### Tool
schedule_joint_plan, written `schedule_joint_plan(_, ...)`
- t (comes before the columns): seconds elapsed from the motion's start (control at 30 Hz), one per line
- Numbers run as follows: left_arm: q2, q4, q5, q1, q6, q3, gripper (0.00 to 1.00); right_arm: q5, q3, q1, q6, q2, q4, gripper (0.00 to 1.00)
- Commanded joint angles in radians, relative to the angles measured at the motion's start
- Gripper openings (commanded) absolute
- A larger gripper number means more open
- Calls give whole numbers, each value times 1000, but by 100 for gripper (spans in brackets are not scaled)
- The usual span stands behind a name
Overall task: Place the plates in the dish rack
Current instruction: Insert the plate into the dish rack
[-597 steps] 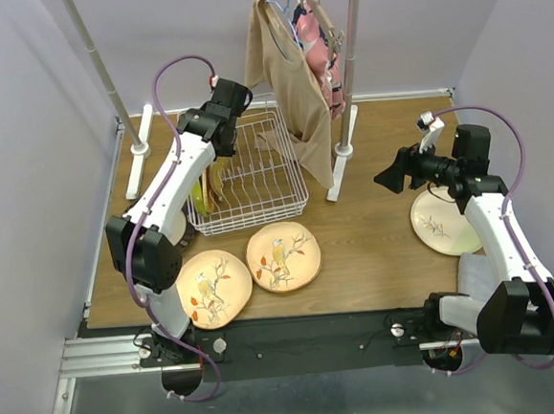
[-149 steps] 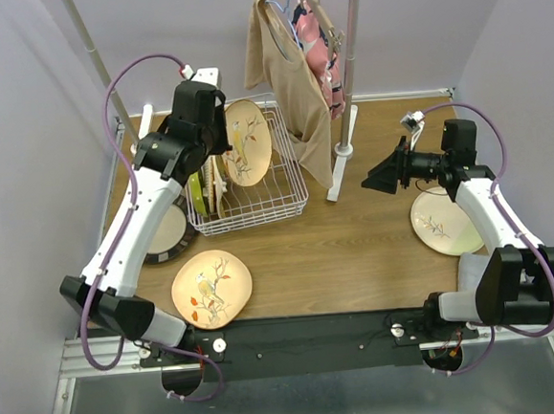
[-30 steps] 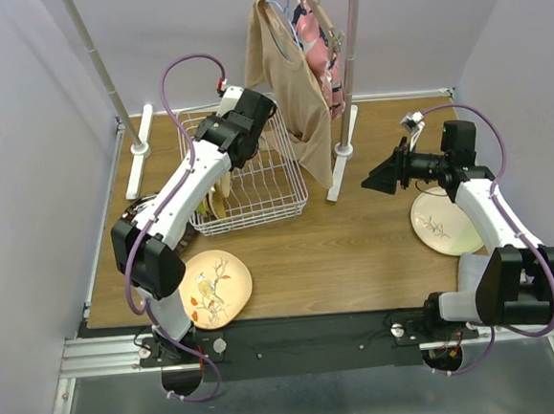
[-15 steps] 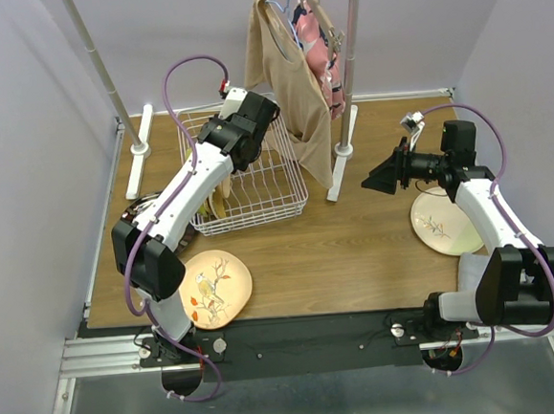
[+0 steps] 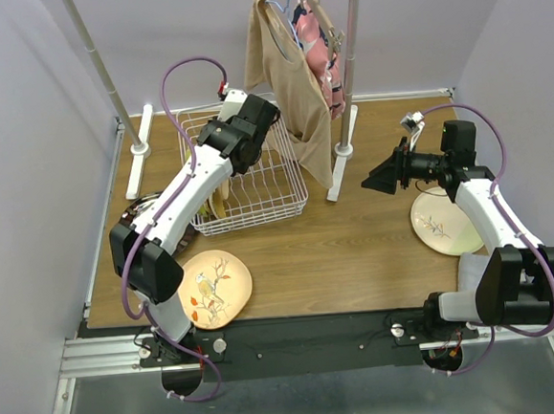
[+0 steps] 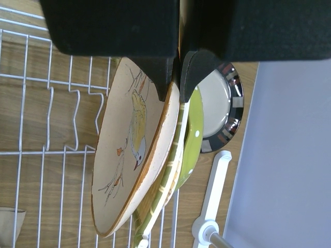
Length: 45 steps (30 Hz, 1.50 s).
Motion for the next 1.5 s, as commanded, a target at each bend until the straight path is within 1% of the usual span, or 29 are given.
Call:
schedule_joint_plan(0.0,-63,-48,-198,-1,-6,-22,0,17,-6,-3,-5,-4,4,79)
schedule_joint_plan(0.27,-58,-48,-202,-13,-6,-25,0,18,-5,-5,-3,-4,4,79)
schedule_joint_plan(0.6,0,-37,-115,-25,-49,-53,0,20,-5,-5,-3,-4,4,79)
schedule_joint_plan(0.7,8,-8,-81,-25,-35,-60,0,18,-5,-6,-3,-7,4,79)
schedule_joint_plan(0.97,25,29,-46,-24,-23,-103,0,14,-5,-13,-2,-8,4,79)
schedule_joint_plan(1.13,32,79,11,-13,0,-137,0,14,-5,-14,-2,-10,5,79)
schedule_joint_plan(1.47,29,105,45,-1,6,-171,0,12,-5,-17,-3,-10,4,79)
